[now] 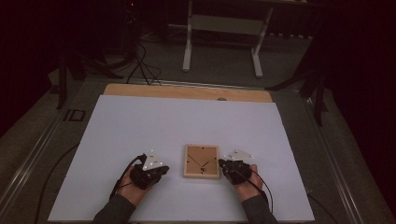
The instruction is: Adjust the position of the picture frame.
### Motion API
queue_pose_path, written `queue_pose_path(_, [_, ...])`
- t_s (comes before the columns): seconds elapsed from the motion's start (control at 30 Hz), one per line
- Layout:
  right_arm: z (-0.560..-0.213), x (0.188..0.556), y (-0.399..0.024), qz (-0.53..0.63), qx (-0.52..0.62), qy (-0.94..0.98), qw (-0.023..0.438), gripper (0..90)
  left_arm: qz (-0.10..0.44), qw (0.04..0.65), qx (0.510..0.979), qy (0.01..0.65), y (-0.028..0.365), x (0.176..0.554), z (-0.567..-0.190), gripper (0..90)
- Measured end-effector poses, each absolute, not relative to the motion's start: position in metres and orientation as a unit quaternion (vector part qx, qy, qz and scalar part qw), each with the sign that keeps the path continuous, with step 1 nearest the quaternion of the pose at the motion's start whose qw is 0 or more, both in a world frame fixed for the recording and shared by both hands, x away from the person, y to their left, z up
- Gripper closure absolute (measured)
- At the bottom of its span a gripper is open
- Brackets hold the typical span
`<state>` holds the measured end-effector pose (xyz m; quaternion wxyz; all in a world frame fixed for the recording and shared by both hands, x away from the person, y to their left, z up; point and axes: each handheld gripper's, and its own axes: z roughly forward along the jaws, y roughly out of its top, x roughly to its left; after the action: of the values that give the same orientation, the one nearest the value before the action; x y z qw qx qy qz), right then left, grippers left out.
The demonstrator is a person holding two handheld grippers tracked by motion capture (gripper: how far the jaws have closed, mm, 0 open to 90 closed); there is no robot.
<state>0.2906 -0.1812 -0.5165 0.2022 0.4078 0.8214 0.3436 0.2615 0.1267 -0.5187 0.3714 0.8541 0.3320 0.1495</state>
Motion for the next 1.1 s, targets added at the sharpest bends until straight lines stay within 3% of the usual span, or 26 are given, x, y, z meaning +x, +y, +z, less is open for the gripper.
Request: queue_pose_path(1.1, [-0.517,0.306,-0.155,0.341,0.399,0.828,0.196,90.0,0.125,0.361,0.872,0.305,0.109,0.260,-0.527,89.4])
